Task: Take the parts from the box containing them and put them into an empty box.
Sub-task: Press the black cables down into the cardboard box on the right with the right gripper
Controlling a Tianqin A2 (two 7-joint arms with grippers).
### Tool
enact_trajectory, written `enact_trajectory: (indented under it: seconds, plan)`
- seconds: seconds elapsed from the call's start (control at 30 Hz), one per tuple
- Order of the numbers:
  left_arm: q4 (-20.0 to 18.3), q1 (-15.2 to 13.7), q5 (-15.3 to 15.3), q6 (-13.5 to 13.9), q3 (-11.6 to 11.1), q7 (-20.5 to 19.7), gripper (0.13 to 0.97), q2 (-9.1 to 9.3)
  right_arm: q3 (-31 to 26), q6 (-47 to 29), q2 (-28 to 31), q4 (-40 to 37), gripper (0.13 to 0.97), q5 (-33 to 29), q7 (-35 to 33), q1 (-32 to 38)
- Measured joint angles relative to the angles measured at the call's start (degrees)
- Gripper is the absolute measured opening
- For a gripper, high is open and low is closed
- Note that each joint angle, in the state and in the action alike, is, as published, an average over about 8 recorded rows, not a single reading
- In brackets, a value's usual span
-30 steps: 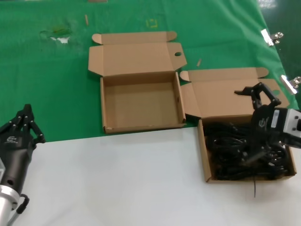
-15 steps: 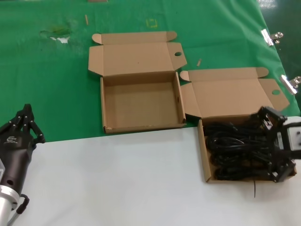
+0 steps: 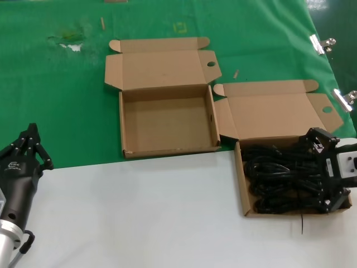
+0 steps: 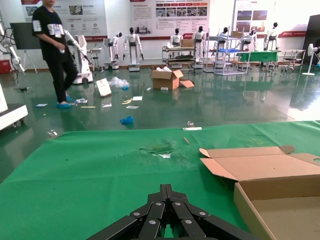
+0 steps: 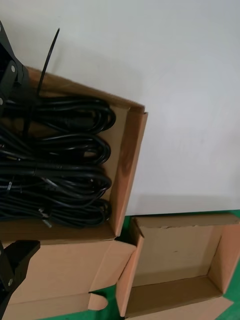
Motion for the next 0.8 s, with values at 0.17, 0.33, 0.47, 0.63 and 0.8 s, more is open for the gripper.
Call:
enact_trajectory:
  seconds: [0.17, 0.33, 0.47, 0.63, 0.8]
  plan:
    - [0.00, 0.00, 0.00, 0.00, 0.00, 0.00, 0.140, 0.00, -0.09, 0.59, -0.93, -1.70, 0.929, -0.67, -0.84, 0.76]
    - [0.00, 0.00, 0.00, 0.00, 0.00, 0.00, 0.140, 0.00, -0.10, 0.96, -1.34, -2.51, 0.879, -0.95, -1.32, 0.80]
    - [0.00, 0.00, 0.00, 0.00, 0.00, 0.00, 0.140, 0.00, -0.08, 1.16, -1.49, -2.89, 0.832, -0.99, -1.63, 0.55]
    - [0.00, 0.00, 0.00, 0.00, 0.00, 0.00, 0.140, 0.00, -0.05, 1.24, -1.65, -3.38, 0.741, -0.97, -1.92, 0.43]
    - [0.00, 0.00, 0.00, 0.00, 0.00, 0.00, 0.140, 0.00, 0.04, 1.10, -1.74, -3.67, 0.643, -0.76, -1.99, 0.40]
